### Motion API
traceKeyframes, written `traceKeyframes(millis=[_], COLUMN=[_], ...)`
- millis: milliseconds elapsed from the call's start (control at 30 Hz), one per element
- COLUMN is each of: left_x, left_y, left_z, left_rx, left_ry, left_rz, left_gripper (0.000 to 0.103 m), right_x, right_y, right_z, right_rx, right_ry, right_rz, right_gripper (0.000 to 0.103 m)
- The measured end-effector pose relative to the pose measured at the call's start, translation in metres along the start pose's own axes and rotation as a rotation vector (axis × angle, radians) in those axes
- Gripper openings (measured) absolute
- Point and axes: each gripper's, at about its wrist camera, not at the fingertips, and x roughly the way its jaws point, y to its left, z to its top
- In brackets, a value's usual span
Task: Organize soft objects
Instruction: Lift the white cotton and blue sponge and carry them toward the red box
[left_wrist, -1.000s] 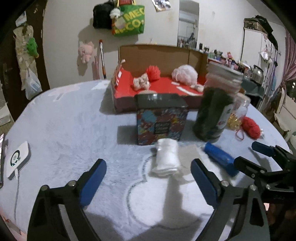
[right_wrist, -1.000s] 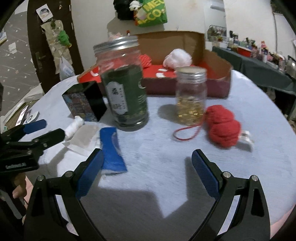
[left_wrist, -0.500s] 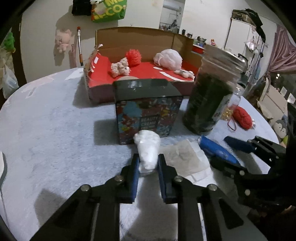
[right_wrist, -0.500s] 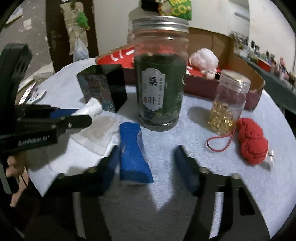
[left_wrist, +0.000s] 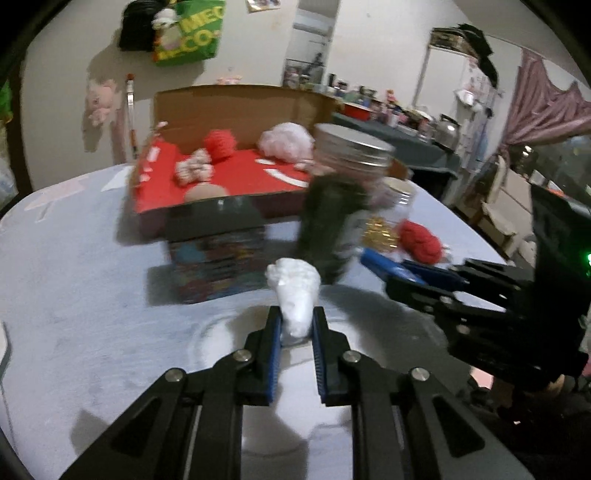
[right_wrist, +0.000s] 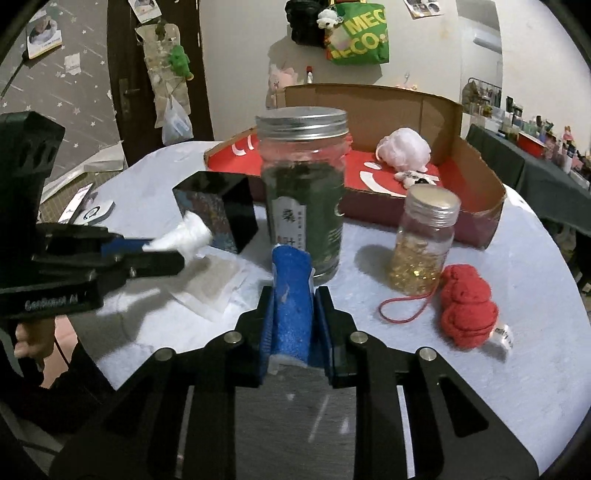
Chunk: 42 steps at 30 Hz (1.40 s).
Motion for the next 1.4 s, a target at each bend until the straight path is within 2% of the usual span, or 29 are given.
traceKeyframes(millis=[200,433,767,933,1267,1400], left_x=[0.014,0.023,0.016,0.005,-0.017,-0.02], left_y=[-0.014,-0.017,-0.01,0.009,0.064,0.084], left_z=[0.003,0.004,0.003,-0.001,-0.008,-0.006], left_rx=[0.014,0.014,0.002,-0.033,-0.116,-0.111], left_ry=[0.032,0.057,0.058,0.064,0.073,0.071], left_rz=[-0.048,-0.054,-0.047,-0.023,0.092,0.141], left_gripper=[0.016,0.016,0.016,0.016,0.016,0.016], right_x=[0.002,0.001,-0.003,-0.011,-0.026,-0.03], right_y=[-0.01,-0.013,-0.019,-0.035,-0.071,-0.087], right_z=[-0.003,-0.005,-0.007,-0.01,-0.01,-0.006], right_rx=[0.022,0.026,0.039,0.055,0.086,0.081], right_ry=[0.025,0.029,0.037,0.052,0.053,0.046], right_rz=[0.02,0.019,0.013,-0.017,-0.085,-0.116], right_gripper=[0.021,0.021,0.021,0.021,0.021,0.021])
